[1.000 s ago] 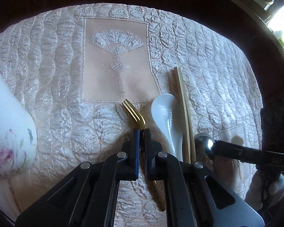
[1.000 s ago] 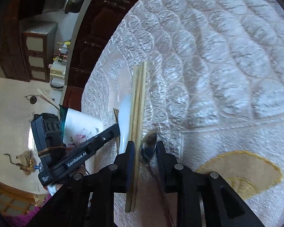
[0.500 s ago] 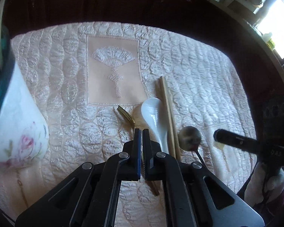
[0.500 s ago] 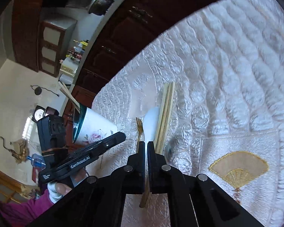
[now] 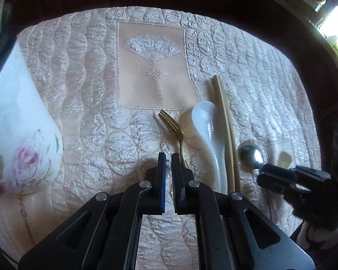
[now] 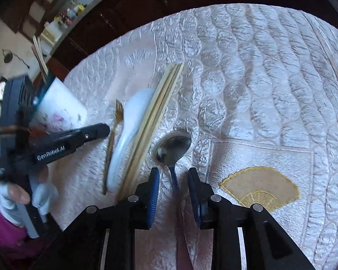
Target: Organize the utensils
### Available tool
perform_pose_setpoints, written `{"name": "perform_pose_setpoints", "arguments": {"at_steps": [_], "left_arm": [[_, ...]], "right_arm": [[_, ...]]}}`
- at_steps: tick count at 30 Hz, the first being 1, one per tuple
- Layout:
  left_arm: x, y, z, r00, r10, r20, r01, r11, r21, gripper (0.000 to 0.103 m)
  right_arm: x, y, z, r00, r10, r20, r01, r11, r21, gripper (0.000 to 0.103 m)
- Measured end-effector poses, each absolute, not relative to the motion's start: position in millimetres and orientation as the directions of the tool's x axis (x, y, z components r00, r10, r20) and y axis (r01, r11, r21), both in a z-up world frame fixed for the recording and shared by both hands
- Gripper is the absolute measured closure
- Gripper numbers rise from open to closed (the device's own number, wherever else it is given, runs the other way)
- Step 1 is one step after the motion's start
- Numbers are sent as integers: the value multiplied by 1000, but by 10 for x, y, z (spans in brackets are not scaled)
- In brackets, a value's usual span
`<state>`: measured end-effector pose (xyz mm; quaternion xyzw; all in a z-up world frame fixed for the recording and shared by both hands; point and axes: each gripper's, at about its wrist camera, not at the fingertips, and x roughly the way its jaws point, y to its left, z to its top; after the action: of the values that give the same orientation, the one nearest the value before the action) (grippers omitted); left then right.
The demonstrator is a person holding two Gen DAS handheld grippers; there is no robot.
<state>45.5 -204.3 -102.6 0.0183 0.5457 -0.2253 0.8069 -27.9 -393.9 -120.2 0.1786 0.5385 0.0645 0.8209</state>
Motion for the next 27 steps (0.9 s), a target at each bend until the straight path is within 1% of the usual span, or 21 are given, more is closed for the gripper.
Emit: {"name": "perform_pose_setpoints", "arguments": {"at_steps": [2,6,7,9,11,17,20,24,27], "left_arm": [[475,-2099,-1078,305,-330,-893,386,900,-201,94],[572,-2213,-1108,339,-309,-889,380,909,-171,91],[594,-2232,-1113,338,-311,-888,379,909,-174,89],[641,-2267,-1115,333,-317,-888,377,908,-183,85],[682,-2285,-1114,313,-336,-888,371,904,-211,75],[657,-2164,-1080,246,-400,-883,366,882,-298,75],[595,-2102,-1063,244,-398,-884,395,874,-285,75],[606,-2125,-1055,245,-390,-888,406,873,-271,75],[622,-2369,-1067,238,-389,-890,431,863,-262,75]], "right_arm": [[-240,-3934,-1227,434,280,-856,85,933,349,79],[-93,-3880,-1281,469,253,-846,87,940,330,84],[-22,-3867,-1270,474,257,-842,93,937,338,88],[19,-3886,-1267,483,267,-834,110,926,361,90],[14,-3934,-1247,491,276,-826,126,916,381,92],[-42,-4085,-1233,500,280,-819,155,902,403,94],[-52,-4128,-1233,506,296,-810,167,888,429,94],[-76,-4127,-1223,508,294,-809,160,891,424,94],[-78,-4114,-1223,508,303,-806,164,885,436,94]]}}
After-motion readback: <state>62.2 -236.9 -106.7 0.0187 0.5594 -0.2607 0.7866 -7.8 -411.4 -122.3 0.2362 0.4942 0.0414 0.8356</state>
